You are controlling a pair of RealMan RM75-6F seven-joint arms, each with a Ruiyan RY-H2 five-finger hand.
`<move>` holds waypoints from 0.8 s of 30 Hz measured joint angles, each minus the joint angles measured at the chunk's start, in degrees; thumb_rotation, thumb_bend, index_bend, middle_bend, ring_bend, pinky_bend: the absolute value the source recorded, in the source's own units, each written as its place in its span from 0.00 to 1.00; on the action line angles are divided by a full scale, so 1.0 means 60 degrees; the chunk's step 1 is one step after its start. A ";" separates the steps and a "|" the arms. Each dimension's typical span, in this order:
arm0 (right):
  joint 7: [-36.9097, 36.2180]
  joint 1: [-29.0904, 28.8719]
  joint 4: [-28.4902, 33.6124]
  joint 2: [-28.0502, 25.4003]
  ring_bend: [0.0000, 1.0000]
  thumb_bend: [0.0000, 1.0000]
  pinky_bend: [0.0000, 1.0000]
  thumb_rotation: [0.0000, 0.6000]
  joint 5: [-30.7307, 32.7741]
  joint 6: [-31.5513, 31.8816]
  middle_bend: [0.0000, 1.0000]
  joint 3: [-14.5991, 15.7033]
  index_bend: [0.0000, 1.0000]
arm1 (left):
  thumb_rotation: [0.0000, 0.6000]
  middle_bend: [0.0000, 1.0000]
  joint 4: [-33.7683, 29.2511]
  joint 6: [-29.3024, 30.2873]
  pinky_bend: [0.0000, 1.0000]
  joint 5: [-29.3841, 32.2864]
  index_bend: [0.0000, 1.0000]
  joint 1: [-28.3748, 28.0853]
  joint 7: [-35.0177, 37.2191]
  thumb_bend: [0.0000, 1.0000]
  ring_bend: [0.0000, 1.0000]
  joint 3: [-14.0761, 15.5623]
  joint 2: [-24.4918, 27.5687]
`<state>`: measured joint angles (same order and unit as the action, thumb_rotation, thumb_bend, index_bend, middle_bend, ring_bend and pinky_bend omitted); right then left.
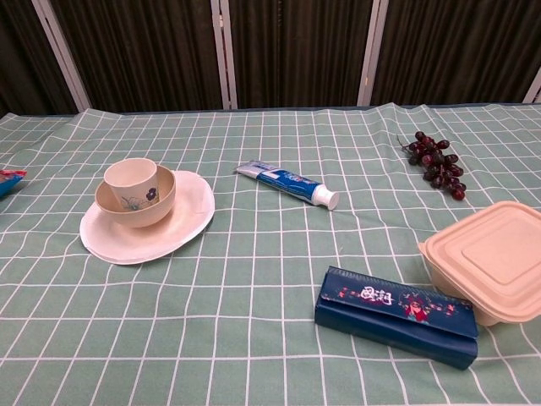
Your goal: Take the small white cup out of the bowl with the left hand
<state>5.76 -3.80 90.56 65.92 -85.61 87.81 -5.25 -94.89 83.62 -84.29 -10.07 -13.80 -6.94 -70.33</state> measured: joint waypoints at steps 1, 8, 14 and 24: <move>-0.0068 0.0007 0.0019 -0.0029 0.00 0.01 0.00 1.00 -0.0031 0.0022 0.00 0.0003 0.06 | 1.00 0.00 0.0044 -0.0120 0.00 0.0039 0.42 -0.0170 -0.0102 0.16 0.00 -0.0108 -0.0129; -0.0504 0.0034 0.0108 -0.0189 0.00 0.01 0.00 1.00 -0.0190 0.0092 0.00 0.0034 0.06 | 1.00 0.02 0.0394 -0.1423 0.00 0.0748 0.51 -0.1610 -0.1381 0.23 0.00 -0.0887 -0.1200; -0.0838 0.0039 0.0112 -0.0304 0.00 0.01 0.00 1.00 -0.0215 0.0058 0.00 0.0051 0.06 | 1.00 0.03 0.0511 -0.2539 0.00 0.1786 0.54 -0.2581 -0.2362 0.24 0.00 -0.1259 -0.1852; -0.1357 0.0029 0.0040 -0.0403 0.00 0.02 0.00 1.00 -0.0199 0.0030 0.00 0.0016 0.06 | 1.00 0.03 0.1341 -0.3416 0.00 0.2975 0.54 -0.3652 -0.3529 0.25 0.00 -0.1315 -0.3020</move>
<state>-2.38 -3.62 90.80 63.51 -86.80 87.99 -5.15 -86.84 63.12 -66.44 -31.98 -34.98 -14.83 -88.45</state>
